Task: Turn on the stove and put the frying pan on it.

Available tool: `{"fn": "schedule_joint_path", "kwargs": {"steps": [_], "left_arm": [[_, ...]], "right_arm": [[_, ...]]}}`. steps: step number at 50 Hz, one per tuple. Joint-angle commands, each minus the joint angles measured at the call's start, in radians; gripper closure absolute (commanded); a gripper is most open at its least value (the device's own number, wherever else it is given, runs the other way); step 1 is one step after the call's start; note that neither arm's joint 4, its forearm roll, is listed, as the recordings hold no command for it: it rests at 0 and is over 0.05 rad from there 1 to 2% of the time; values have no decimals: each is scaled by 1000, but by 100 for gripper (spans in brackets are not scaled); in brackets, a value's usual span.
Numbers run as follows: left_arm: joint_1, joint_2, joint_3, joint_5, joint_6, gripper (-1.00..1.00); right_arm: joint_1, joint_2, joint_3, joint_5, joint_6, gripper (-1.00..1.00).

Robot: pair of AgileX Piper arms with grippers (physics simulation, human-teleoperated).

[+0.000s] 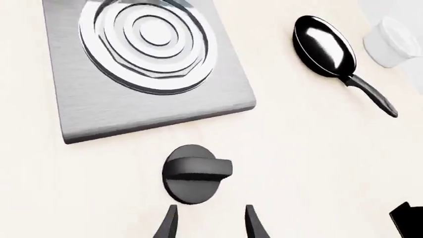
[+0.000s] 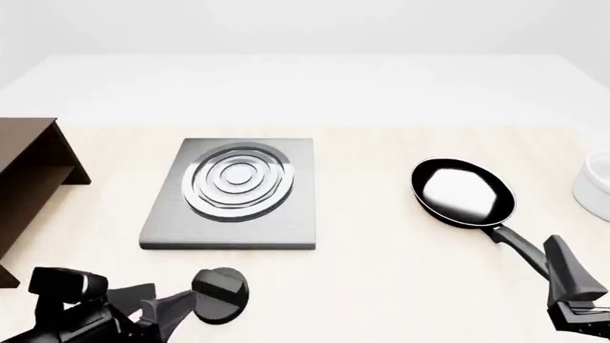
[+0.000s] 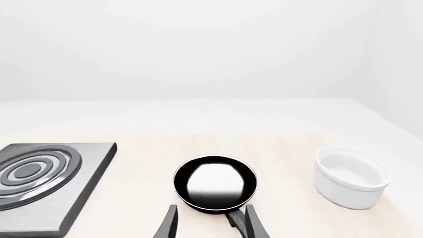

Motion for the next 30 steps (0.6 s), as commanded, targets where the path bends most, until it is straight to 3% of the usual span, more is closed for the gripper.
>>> {"fn": "schedule_joint_path", "kwargs": {"steps": [1,3,5,6,8,9,11,12,14,15,16,17,18,19,21,23,26,30], "left_arm": [[145,-570,-282,553,207,-100],[235,-654,-333,574,253,-100],[325,-658,-347,486,327,-100],[325,-658,-346,486,327,-100],[427,-658,-225,320,420,-100],[434,-658,-199,258,413,-100],[528,-658,-86,148,463,-100],[511,-658,-63,53,405,-100],[576,-658,19,54,336,-100],[570,-658,61,-8,330,-100],[611,-658,85,9,373,-100],[627,-619,84,28,323,-100],[587,-656,51,47,288,-100],[644,-651,79,37,361,-100],[620,-642,77,37,347,-100],[619,-657,58,30,410,-100],[610,-658,54,37,401,-100],[615,-658,50,43,387,-100]], "right_arm": [[-9,-4,-14,25,32,-100],[-24,-24,-48,74,31,-100],[-15,-26,-111,131,41,-100],[-15,-26,-111,131,41,-100],[-20,-29,-271,215,63,-100],[-16,-29,-323,261,65,-100],[22,-28,-412,367,73,-100],[31,-20,-456,403,47,-100],[14,63,-511,417,23,-100],[15,137,-558,438,54,-100],[15,150,-583,449,84,-100],[37,179,-631,473,92,-100],[48,197,-650,485,96,-100],[53,270,-701,510,87,-100],[54,296,-714,512,83,-100],[32,381,-746,502,40,-100],[19,465,-769,493,30,-100],[3,588,-788,471,-57,-100]]}}
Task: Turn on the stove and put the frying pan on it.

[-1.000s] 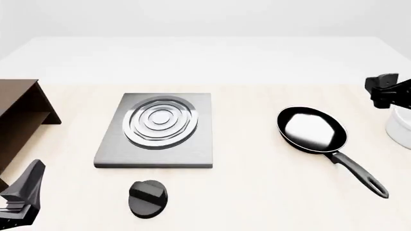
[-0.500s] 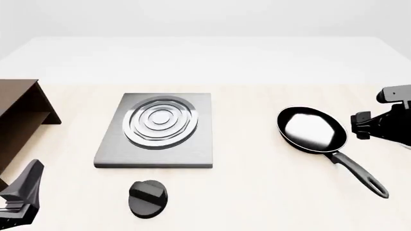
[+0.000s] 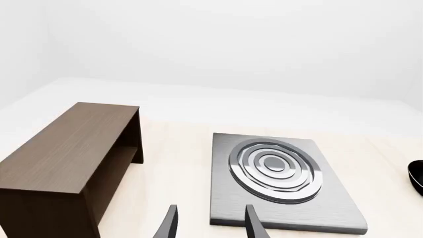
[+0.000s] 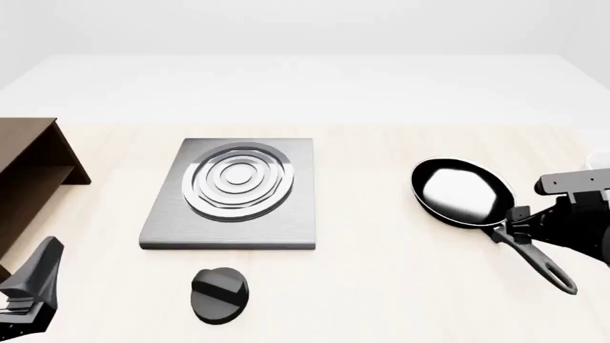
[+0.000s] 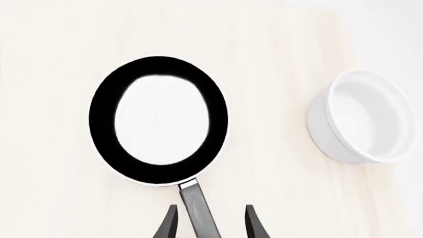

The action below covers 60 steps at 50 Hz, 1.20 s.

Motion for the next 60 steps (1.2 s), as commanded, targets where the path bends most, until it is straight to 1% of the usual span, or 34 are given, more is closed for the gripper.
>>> {"fn": "schedule_joint_path", "kwargs": {"steps": [1,10,20,23,31,41,46,50,51,53,58,60], "left_arm": [[3,1,2,0,-4,-100],[3,1,1,0,-3,-100],[6,0,-2,3,-4,-100],[7,0,-3,3,-5,-100],[7,0,-2,3,-5,-100],[8,0,-2,3,-3,-100],[8,0,-2,3,-4,-100],[9,0,-2,3,-3,-100],[9,0,-2,3,-3,-100],[9,0,-2,3,-3,-100],[9,0,-1,3,-2,-100],[9,0,-1,3,-2,-100]], "right_arm": [[-35,129,61,-140,-23,-100],[-45,168,68,-176,-27,-100],[-26,202,92,-217,-21,-100],[-28,235,105,-252,-23,-100],[-31,289,111,-296,-22,-100],[-53,387,123,-386,-40,-100],[-48,399,131,-399,-33,-100],[-54,383,142,-414,-49,-100],[-74,359,145,-420,-66,100],[-62,333,139,-391,-42,100],[-65,327,138,-395,-48,100],[-60,311,134,-381,-38,100]]}}
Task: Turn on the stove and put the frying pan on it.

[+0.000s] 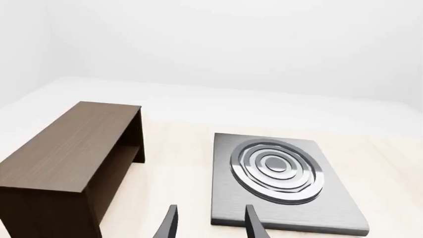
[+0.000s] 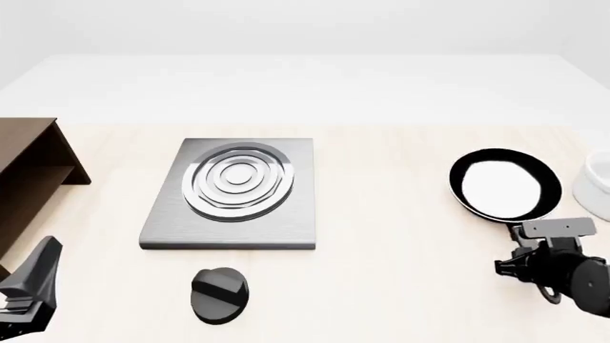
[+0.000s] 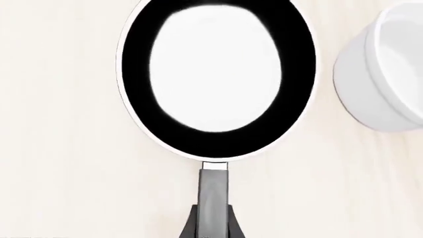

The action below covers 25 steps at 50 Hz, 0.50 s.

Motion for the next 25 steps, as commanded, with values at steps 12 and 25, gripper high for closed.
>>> {"fn": "schedule_joint_path", "kwargs": {"steps": [12,25], "left_arm": [[1,1,1,2,-2,-100],[0,1,2,0,2,-100]], "right_arm": [[50,-260,-57,198,32,100],[267,-547,-284,571,143,100]]}}
